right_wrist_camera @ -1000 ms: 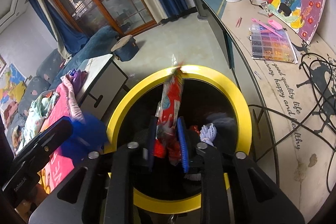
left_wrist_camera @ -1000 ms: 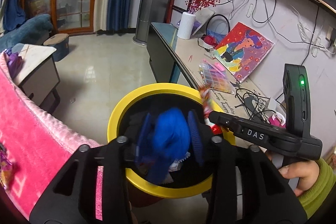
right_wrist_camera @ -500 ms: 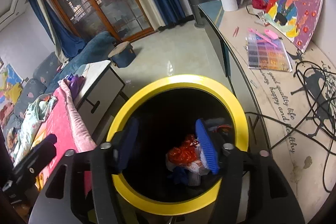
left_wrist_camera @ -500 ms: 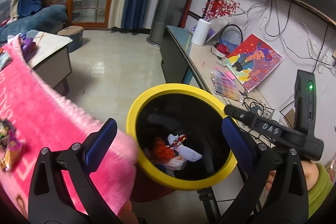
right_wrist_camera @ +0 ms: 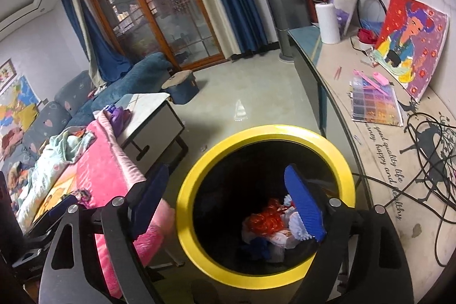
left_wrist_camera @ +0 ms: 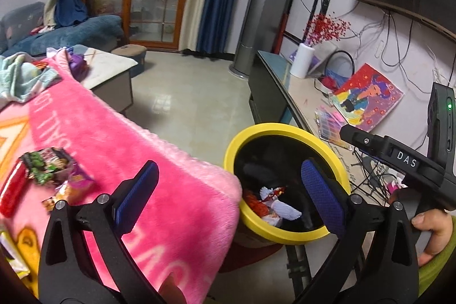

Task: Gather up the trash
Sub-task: 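Move both open tools back over the remaining wrappers on the blanket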

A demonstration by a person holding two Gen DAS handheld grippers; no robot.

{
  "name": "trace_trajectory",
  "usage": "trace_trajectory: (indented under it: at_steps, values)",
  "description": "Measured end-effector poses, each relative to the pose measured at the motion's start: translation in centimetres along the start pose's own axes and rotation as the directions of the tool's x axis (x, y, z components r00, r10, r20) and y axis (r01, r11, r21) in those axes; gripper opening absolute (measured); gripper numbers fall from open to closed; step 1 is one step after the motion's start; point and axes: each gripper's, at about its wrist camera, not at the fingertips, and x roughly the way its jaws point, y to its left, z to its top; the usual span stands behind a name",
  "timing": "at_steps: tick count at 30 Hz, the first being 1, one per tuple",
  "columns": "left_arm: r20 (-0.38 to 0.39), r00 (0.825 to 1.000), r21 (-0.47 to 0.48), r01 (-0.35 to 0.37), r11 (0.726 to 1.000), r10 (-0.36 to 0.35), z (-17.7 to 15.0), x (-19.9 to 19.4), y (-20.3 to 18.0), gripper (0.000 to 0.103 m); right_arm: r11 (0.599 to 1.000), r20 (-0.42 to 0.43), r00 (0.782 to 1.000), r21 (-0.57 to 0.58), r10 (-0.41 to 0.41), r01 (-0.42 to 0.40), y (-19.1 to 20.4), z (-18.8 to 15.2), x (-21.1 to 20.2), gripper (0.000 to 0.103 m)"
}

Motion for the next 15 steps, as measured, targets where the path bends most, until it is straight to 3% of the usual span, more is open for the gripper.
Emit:
trace_trajectory:
  at_steps: [15]
  values:
    - [0.075, 0.995, -0.046, -0.062, 0.997, 0.065, -0.7, -4.1, 3.0, 0.092, 0.996, -0.005, 0.999, -0.080, 0.043, -0.044, 4.6, -1.0, -0.9, 0.085]
